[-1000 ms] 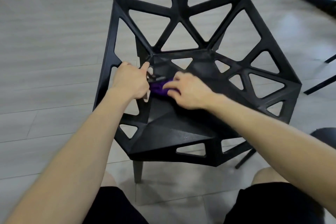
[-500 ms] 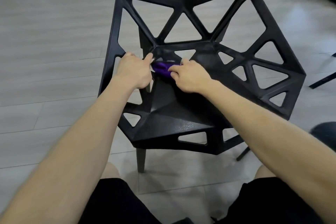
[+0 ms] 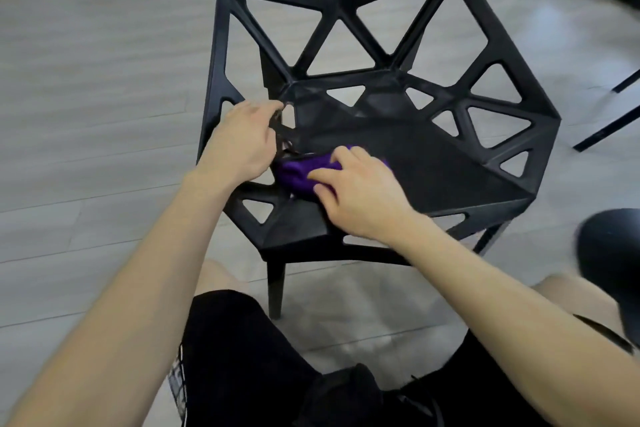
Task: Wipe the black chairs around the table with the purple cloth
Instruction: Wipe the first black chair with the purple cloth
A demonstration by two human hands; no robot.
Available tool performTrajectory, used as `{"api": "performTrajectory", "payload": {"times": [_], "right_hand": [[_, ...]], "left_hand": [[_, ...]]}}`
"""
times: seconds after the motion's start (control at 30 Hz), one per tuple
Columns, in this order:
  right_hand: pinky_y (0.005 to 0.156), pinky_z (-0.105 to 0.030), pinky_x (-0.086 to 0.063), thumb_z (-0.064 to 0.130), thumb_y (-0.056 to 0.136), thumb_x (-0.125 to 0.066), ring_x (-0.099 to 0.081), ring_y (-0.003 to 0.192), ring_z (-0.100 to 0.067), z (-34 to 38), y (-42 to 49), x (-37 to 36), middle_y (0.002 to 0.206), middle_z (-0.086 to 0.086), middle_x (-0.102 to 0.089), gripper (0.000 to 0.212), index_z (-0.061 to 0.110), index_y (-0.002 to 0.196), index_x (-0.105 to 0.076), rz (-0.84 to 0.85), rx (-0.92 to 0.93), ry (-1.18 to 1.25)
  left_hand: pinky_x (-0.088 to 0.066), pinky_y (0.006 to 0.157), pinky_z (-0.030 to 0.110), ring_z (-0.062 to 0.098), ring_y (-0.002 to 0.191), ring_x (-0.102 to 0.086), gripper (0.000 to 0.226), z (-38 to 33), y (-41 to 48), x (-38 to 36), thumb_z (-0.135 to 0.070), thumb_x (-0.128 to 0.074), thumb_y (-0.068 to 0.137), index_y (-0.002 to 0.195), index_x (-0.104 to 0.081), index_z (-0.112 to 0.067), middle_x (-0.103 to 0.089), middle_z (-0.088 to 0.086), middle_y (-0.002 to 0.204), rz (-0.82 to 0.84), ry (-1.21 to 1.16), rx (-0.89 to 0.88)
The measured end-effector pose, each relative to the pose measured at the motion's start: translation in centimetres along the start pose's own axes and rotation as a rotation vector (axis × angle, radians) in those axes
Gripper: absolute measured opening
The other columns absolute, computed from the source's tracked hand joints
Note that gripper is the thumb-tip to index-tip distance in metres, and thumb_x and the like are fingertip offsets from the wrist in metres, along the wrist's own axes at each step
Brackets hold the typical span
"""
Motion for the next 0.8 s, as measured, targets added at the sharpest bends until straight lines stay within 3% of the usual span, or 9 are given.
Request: {"api": "performTrajectory", "payload": {"times": [0.1,0.17,0.23,0.37,0.43,0.6,0.8], "right_hand": [[0.076,-0.045,-0.047,0.041,0.101,-0.056,-0.052,0.097,-0.030,4.3,-1.4,-0.3,0.108,-0.005,-0.060,0.033,0.029,0.123,-0.078,0.022,0.208,0.110],[0.081,-0.044,-0.044,0.039,0.102,-0.059,-0.051,0.100,-0.027,3.4,-3.3,0.8,0.116,-0.002,-0.060,0.031,0.031,0.127,-0.076,0.052,0.341,0.172],[0.085,-0.041,-0.044,0.038,0.102,-0.062,-0.051,0.102,-0.026,0.7,-5.2,1.6,0.119,0.000,-0.061,0.027,0.033,0.124,-0.078,0.049,0.350,0.167],[0.084,-0.048,-0.049,0.043,0.104,-0.054,-0.050,0.100,-0.031,-5.8,-6.4,2.7,0.115,-0.005,-0.061,0.032,0.030,0.122,-0.077,-0.127,-0.182,-0.052],[0.081,-0.048,-0.046,0.044,0.104,-0.050,-0.050,0.100,-0.034,-3.7,-6.1,2.4,0.112,-0.008,-0.060,0.035,0.026,0.118,-0.077,-0.159,-0.303,-0.105],[0.074,-0.043,-0.037,0.037,0.101,-0.060,-0.048,0.098,-0.030,7.9,-6.5,-1.0,0.114,-0.009,-0.061,0.035,0.022,0.129,-0.073,-0.099,0.150,0.038],[0.076,-0.047,-0.046,0.024,0.104,-0.063,-0.061,0.100,-0.034,3.3,-10.8,-1.0,0.125,-0.011,-0.069,0.030,0.027,0.131,-0.076,-0.154,0.259,0.049]], "left_hand": [[-0.048,0.109,0.049,0.034,0.134,-0.056,0.055,0.3,-0.9,1.3,-0.009,-0.044,0.099,0.151,-0.056,-0.022,-0.067,0.008,0.142,-0.030,-0.046,-0.001],[-0.048,0.110,0.045,0.029,0.134,-0.058,0.054,-0.1,-0.8,1.5,-0.007,-0.044,0.099,0.150,-0.058,-0.022,-0.069,0.002,0.142,-0.010,-0.075,-0.008],[-0.049,0.110,0.045,0.026,0.133,-0.060,0.053,-1.0,-0.6,1.2,-0.008,-0.044,0.099,0.148,-0.058,-0.024,-0.070,-0.003,0.142,0.042,-0.089,-0.025],[-0.052,0.107,0.049,0.027,0.127,-0.063,0.048,-2.8,0.1,-0.3,-0.012,-0.045,0.100,0.141,-0.063,-0.027,-0.073,-0.004,0.134,0.131,-0.108,-0.104],[-0.052,0.107,0.049,0.025,0.125,-0.064,0.047,-3.5,0.4,-1.1,-0.012,-0.046,0.099,0.139,-0.064,-0.027,-0.073,-0.004,0.131,0.154,-0.108,-0.136],[-0.051,0.106,0.045,0.025,0.123,-0.063,0.047,-4.5,1.3,-1.9,-0.009,-0.046,0.097,0.135,-0.067,-0.027,-0.077,-0.010,0.121,0.165,-0.125,-0.187],[-0.051,0.108,0.046,0.026,0.121,-0.062,0.053,-4.7,1.8,-2.1,-0.023,-0.034,0.089,0.131,-0.066,-0.035,-0.076,-0.018,0.114,0.240,-0.134,-0.229]]}}
Point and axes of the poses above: each hand's wrist, its own y-axis towards the middle knuckle, its own x-axis out of the back of the hand, z = x × y, the point moved 2 cm from there along y, towards the middle knuckle
